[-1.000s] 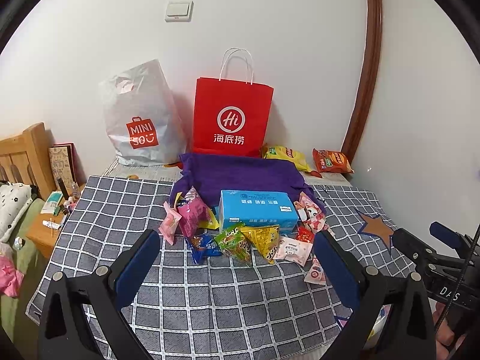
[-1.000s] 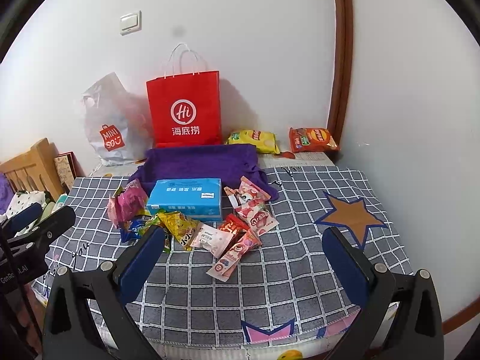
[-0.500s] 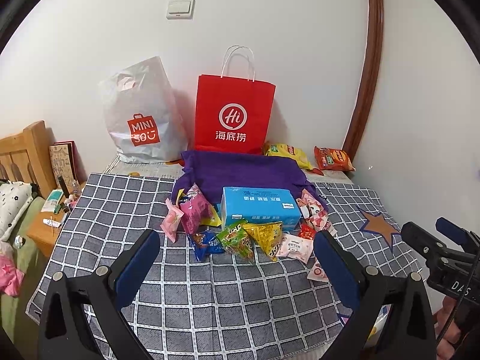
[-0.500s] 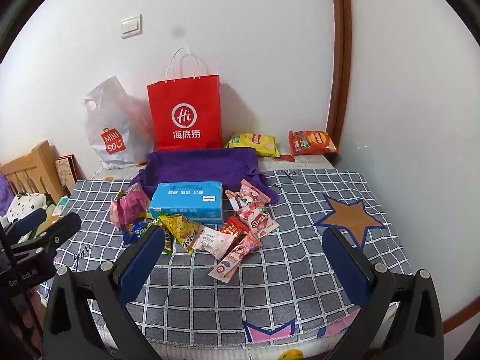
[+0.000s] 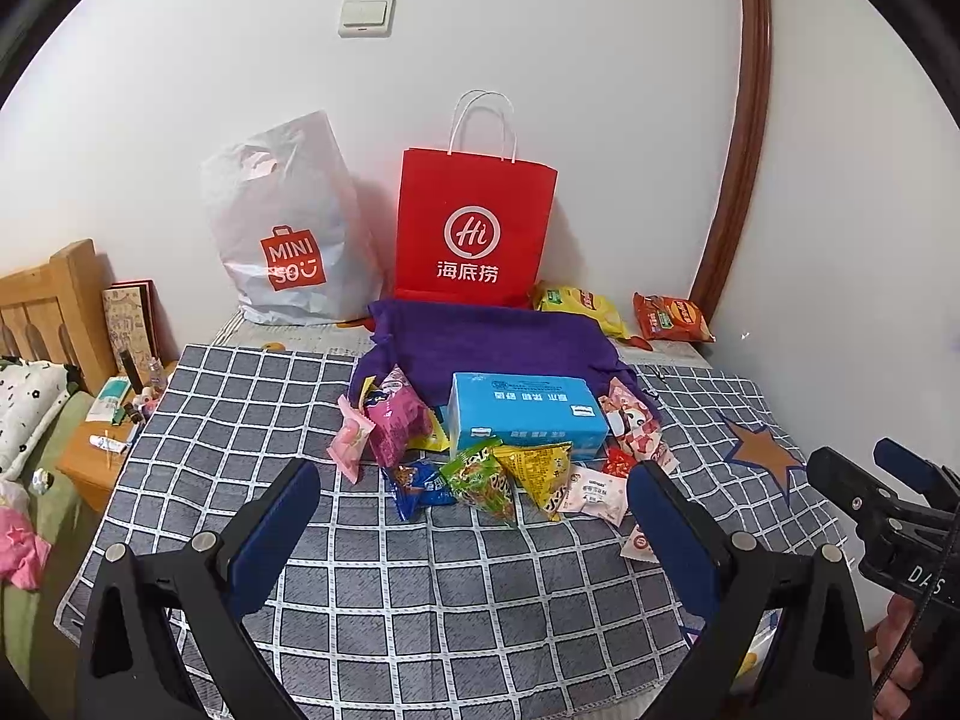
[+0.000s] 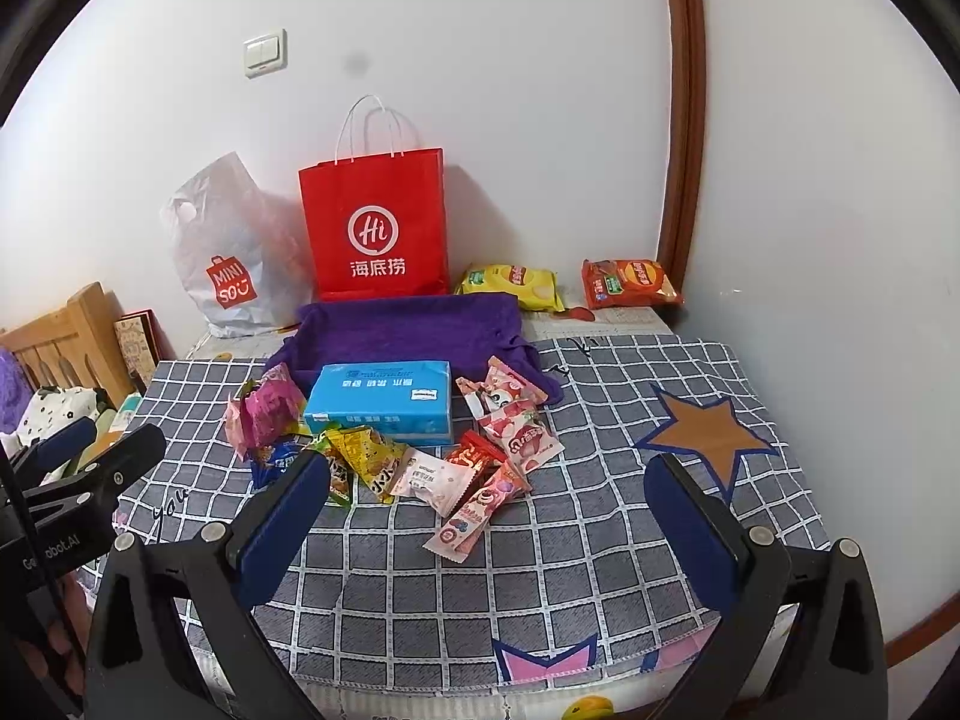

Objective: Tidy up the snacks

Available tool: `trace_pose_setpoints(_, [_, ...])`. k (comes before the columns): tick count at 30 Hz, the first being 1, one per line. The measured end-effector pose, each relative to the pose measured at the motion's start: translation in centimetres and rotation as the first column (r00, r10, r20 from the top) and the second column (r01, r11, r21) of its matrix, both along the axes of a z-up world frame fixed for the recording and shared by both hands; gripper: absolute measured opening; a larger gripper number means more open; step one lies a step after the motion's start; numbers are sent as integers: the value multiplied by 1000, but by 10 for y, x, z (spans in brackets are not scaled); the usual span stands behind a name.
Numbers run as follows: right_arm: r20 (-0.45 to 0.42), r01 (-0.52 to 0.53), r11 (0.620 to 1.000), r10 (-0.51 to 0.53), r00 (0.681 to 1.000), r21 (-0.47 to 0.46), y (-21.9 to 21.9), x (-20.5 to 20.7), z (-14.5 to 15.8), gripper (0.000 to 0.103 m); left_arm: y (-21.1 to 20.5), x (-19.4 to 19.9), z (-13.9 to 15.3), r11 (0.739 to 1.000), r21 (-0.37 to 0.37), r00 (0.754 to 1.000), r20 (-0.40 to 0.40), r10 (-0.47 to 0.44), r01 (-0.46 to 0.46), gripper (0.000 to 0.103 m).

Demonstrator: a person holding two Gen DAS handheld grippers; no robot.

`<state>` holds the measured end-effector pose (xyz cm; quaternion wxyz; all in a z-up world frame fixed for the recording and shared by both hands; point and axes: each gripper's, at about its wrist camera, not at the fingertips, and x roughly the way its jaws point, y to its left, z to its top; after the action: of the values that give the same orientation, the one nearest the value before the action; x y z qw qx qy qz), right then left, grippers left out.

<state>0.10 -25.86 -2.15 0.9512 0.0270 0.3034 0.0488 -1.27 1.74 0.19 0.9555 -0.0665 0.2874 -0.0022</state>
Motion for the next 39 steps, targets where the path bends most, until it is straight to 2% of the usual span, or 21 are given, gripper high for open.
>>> trace_pose_setpoints(26, [-3, -14, 1000, 14, 1000, 8, 6, 1, -3, 103, -2, 0, 0, 1000, 21, 1000, 4, -4, 4, 103])
trace_pose_setpoints(35, [-21, -29, 1000, 29, 999, 2, 11, 19, -11, 103, -3, 16, -2, 999, 45, 1000, -19, -7, 8, 103])
trace_pose_setpoints(39, [-27, -9, 999, 8, 1000, -37, 11, 34, -19, 103, 2, 29, -8, 999, 45, 999, -34, -7, 9, 103])
